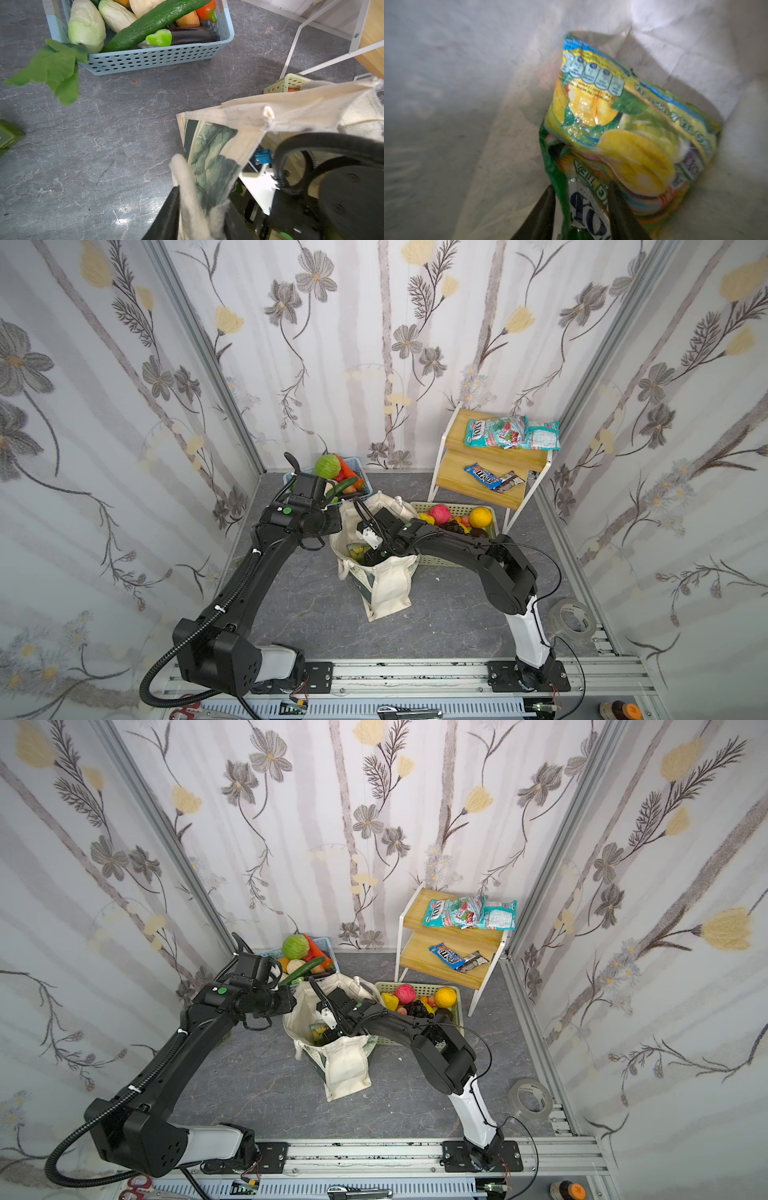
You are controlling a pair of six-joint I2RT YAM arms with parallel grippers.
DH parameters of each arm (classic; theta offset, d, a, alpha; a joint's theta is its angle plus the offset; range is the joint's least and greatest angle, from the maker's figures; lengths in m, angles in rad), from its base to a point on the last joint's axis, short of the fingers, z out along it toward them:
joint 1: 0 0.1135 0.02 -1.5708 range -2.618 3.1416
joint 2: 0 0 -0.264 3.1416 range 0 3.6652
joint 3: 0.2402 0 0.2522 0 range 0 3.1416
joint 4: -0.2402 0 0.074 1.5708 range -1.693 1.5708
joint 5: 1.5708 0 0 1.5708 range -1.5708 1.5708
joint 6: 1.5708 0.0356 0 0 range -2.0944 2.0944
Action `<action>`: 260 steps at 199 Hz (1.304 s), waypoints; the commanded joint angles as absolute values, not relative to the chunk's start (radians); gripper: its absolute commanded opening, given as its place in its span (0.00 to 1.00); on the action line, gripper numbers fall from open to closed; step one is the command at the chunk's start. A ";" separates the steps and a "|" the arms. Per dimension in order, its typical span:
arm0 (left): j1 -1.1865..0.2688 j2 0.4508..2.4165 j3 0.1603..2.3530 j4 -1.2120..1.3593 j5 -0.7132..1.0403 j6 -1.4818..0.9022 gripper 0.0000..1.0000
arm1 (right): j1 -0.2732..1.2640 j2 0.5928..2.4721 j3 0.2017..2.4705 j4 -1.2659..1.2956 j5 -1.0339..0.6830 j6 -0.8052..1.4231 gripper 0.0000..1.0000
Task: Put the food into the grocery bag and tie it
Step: 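Open the right gripper to release the packet inside the bag, then raise the right gripper out of the bag toward the fruit basket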
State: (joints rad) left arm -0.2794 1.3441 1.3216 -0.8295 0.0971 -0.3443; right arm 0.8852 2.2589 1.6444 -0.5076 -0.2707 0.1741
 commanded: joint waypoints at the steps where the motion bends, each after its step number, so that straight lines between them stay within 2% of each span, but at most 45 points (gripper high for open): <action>1: -0.278 1.343 1.319 -0.824 0.080 -0.350 0.32 | 0.884 2.219 1.664 -0.499 -0.264 0.172 0.50; 25: -0.279 1.344 1.322 -0.825 0.078 -0.347 0.32 | 0.882 2.182 1.677 -0.499 -0.262 0.170 0.56; 65: -0.278 1.348 1.319 -0.826 0.074 -0.344 0.32 | 0.879 2.103 1.686 -0.491 -0.253 0.174 0.59; 169: -0.278 1.345 1.305 -0.820 0.068 -0.338 0.21 | 0.849 1.920 1.680 -0.478 -0.184 0.214 0.65; 198: -0.278 1.342 1.302 -0.821 0.060 -0.334 0.19 | 0.836 1.869 1.646 -0.443 -0.176 0.237 0.70; 260: -0.279 1.333 1.295 -0.822 0.041 -0.334 0.17 | 0.763 1.764 1.553 -0.383 -0.140 0.286 0.73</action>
